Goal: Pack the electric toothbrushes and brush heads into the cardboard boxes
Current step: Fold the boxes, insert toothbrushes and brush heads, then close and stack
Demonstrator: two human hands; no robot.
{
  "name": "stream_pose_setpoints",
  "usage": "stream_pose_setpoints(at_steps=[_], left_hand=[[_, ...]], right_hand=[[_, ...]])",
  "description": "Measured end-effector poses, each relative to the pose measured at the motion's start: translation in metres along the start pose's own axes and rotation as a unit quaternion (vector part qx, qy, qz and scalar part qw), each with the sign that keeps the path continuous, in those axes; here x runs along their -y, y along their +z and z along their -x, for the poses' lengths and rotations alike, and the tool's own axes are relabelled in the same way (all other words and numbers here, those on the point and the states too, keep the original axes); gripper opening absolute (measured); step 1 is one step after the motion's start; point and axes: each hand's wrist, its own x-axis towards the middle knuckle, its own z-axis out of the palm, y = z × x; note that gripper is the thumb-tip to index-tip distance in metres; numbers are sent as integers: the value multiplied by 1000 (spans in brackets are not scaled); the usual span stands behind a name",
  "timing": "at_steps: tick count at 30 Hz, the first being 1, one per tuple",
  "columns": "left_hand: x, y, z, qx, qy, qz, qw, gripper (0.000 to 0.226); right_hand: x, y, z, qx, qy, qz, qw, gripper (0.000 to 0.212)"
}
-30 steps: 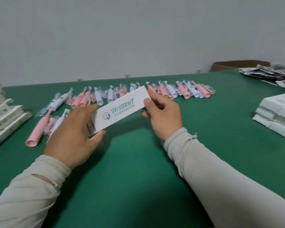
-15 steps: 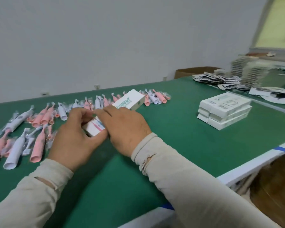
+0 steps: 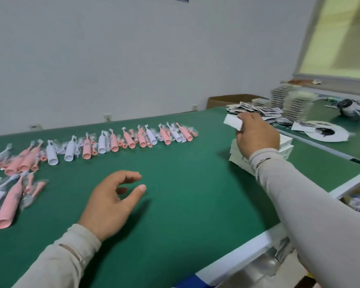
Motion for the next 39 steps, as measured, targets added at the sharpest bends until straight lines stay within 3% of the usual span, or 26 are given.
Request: stream_pose_setpoints(at_steps=[3, 5, 9, 17, 21, 25, 27, 32, 34, 39], left_hand=[[10, 2, 0, -4, 3, -20, 1000, 22], [15, 1, 1, 4, 11, -40, 999, 21], [21, 1, 3, 10, 26, -61, 998, 20], [24, 1, 4, 10, 21, -59, 998, 23], [17, -1, 3, -7, 19, -74, 997, 21], [7, -22, 7, -45, -17, -149, 988, 16], [11, -47, 17, -58, -47, -201, 977, 13], [25, -123, 56, -92, -146, -325, 930, 32], [29, -153, 71, -115, -171, -368, 907, 34], [32, -240, 92, -219, -186, -492, 822, 41]], right_hand=[[-24, 16, -5, 153, 16, 86, 984, 47], [-30, 22, -1, 206, 26, 84, 975, 60], [-35, 23, 0, 161, 23, 90, 983, 53], [-21, 15, 0, 150, 51, 115, 981, 45], [42, -2, 36, 32, -40, -52, 997, 42], [157, -4, 100, 130, -160, -216, 954, 35], [210, -4, 126, 190, -190, -277, 923, 35], [309, -9, 151, 320, -173, -397, 843, 26], [330, -7, 162, 311, -158, -420, 838, 17], [343, 10, 185, 293, -170, -396, 853, 19]])
